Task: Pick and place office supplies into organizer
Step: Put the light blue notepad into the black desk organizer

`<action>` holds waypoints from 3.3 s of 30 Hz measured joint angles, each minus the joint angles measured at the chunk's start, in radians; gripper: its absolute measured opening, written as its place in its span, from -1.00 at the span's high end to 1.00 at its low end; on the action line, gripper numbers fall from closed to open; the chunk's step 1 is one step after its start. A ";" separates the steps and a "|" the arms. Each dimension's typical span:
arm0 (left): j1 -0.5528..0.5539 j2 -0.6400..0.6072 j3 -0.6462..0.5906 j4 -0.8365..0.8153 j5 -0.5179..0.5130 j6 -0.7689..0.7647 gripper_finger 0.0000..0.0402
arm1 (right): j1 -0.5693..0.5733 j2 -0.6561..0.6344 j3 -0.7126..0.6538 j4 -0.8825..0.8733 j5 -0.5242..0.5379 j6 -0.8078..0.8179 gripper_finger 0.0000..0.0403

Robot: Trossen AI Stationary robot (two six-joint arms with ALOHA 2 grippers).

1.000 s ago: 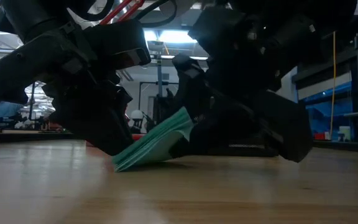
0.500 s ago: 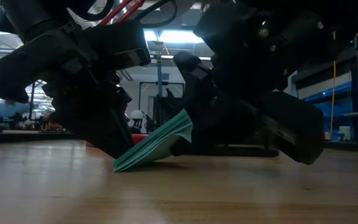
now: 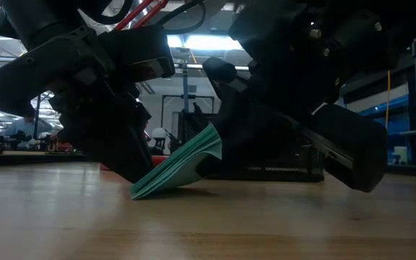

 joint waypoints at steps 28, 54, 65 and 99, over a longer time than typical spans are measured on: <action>0.011 -0.076 -0.004 -0.129 0.029 0.027 0.57 | 0.006 -0.245 0.000 -0.337 0.088 0.000 0.98; 0.029 -0.159 -0.062 0.000 0.010 0.254 0.57 | -0.129 -0.548 -0.154 -0.623 0.198 0.003 0.98; 0.122 -0.594 -0.615 0.758 0.256 0.325 0.57 | -0.182 -0.550 -0.196 -0.577 0.183 -0.096 0.97; 0.307 -1.166 -0.928 0.895 0.456 0.332 0.57 | -0.290 -0.550 -0.392 -0.297 0.023 -0.289 0.98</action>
